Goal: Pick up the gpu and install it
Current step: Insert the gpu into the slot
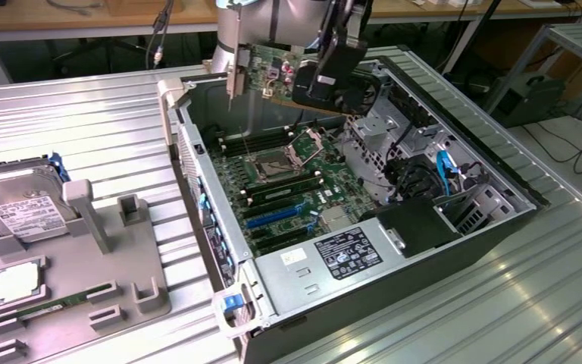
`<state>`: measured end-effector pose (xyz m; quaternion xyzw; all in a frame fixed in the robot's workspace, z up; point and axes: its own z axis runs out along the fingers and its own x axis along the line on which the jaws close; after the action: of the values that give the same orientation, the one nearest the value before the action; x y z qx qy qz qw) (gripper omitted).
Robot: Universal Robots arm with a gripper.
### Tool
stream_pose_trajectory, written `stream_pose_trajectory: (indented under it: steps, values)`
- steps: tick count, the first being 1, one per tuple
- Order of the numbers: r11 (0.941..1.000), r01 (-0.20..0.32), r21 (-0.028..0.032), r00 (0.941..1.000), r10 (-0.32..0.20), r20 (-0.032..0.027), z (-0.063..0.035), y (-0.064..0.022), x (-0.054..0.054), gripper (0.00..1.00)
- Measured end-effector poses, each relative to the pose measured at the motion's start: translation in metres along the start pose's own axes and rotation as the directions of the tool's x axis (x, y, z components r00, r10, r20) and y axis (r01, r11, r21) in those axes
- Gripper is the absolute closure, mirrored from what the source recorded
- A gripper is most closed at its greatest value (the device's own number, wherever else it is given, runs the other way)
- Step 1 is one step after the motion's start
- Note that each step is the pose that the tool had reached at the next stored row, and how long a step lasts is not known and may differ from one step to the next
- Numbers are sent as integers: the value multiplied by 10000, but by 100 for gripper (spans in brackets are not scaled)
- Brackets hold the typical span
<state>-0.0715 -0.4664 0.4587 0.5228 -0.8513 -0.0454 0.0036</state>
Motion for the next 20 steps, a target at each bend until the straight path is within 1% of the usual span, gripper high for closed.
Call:
stream_pose_trajectory:
  steps: [4,10,12,14,20]
  values:
    - [9986,528,-23,9986,-528,-43,0,0,0,72]
    - [9921,1250,-58,9921,-1251,-98,0,0,0,72]
    - [9888,1492,-71,9887,-1492,-117,0,0,0,72]
    - [9837,1797,-88,9836,-1798,-139,0,0,0,72]
    - [9714,2372,-118,9712,-2374,-179,8,-1,0,72]
